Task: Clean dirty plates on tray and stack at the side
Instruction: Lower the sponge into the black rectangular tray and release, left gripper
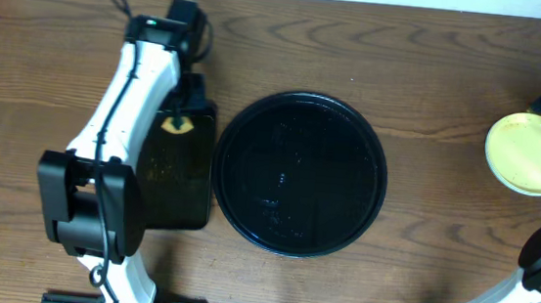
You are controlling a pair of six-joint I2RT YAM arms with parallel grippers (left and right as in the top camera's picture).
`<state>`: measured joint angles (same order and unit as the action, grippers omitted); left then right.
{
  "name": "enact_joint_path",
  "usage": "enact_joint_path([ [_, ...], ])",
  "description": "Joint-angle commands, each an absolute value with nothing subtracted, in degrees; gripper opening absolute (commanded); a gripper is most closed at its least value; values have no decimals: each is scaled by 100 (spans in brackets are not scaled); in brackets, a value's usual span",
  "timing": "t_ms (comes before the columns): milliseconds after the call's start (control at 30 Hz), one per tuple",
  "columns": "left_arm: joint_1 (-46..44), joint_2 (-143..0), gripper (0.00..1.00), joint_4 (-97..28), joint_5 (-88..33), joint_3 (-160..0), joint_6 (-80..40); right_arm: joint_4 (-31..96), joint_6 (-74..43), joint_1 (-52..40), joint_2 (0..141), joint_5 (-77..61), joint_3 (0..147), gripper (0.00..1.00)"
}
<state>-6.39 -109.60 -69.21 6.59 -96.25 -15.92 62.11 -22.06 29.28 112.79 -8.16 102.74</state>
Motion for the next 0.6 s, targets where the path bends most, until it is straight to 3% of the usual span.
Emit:
enact_joint_path([
  [0,-108,-10984,7,-7081,615,-9513,-2178,6405,-2182,2626,10534,-864,10608,99],
  [233,519,-10982,7,-7013,-163,-8807,-2469,6847,-2180,1992,9535,-864,10608,99],
  [433,305,-10982,9,-6578,-386,-8232,-1953,7255,-2174,1243,9085,-838,10608,99],
  [500,200,-10982,16,-6495,-386,-8145,-1949,7297,-2176,1007,9000,-840,10608,99],
  [567,110,-10982,37,-6455,-388,-8121,-1951,7338,-2171,827,8936,-843,10608,99],
])
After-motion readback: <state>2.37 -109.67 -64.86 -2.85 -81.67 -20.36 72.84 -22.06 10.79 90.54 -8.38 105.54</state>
